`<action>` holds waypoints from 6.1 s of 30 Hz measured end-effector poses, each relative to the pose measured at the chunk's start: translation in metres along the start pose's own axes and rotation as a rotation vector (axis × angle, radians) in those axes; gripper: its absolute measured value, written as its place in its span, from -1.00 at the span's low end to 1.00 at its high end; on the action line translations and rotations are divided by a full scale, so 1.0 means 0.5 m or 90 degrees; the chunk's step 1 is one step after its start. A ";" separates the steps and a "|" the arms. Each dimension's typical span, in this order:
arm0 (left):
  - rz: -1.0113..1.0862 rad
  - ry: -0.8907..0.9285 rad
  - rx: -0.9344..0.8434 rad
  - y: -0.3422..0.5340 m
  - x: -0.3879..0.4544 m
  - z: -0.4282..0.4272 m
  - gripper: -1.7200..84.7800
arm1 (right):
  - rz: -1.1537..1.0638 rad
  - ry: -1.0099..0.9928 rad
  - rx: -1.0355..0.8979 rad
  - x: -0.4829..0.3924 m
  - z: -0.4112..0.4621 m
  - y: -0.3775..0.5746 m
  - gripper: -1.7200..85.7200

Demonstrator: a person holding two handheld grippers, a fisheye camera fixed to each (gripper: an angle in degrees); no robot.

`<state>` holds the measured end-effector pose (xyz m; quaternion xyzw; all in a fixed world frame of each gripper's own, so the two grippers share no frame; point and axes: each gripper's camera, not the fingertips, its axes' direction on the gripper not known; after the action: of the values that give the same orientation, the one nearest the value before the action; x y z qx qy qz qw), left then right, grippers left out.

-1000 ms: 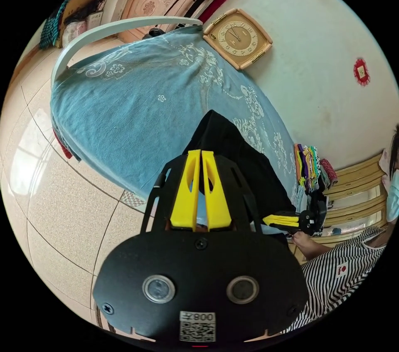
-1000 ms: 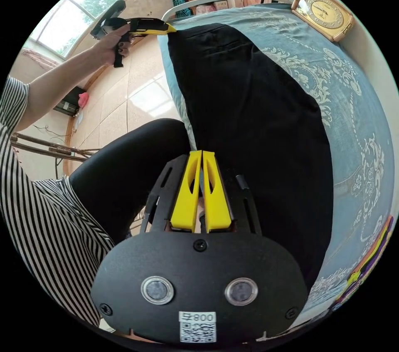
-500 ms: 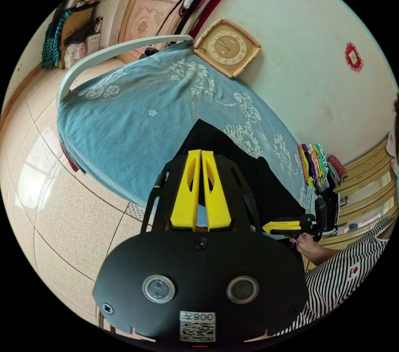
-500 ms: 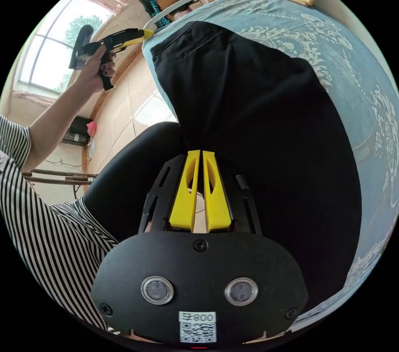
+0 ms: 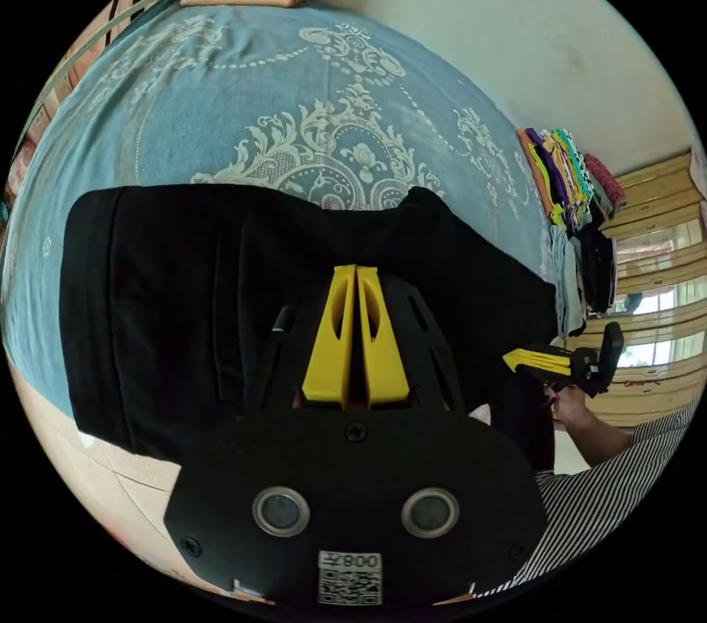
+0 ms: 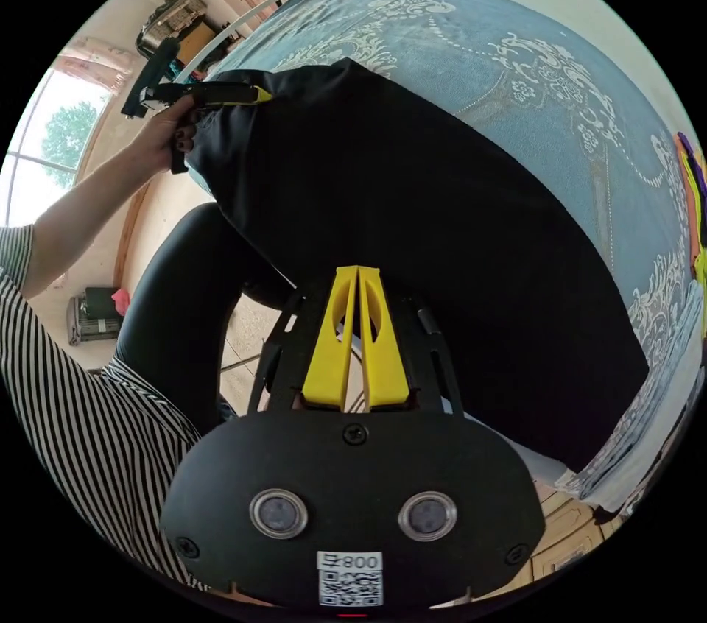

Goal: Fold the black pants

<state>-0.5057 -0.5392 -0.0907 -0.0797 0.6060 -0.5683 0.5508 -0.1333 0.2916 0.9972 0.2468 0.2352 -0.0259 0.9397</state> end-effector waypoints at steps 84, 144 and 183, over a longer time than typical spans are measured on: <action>0.771 0.165 -0.194 -0.394 1.760 0.652 -0.90 | 0.293 -0.104 0.432 0.466 -0.265 0.754 -0.91; 0.246 0.000 -0.046 -0.149 0.410 0.214 -0.96 | -0.045 0.040 0.065 -0.132 -0.044 -0.415 -0.95; 0.218 -0.058 -0.135 0.014 0.714 0.131 -0.95 | 0.052 -0.099 0.025 0.077 0.100 -0.269 -0.95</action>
<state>-0.5883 -0.8344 -0.2856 -0.0586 0.6417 -0.3956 0.6545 -0.0997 0.1523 0.9572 0.2718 0.1510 -0.0115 0.9504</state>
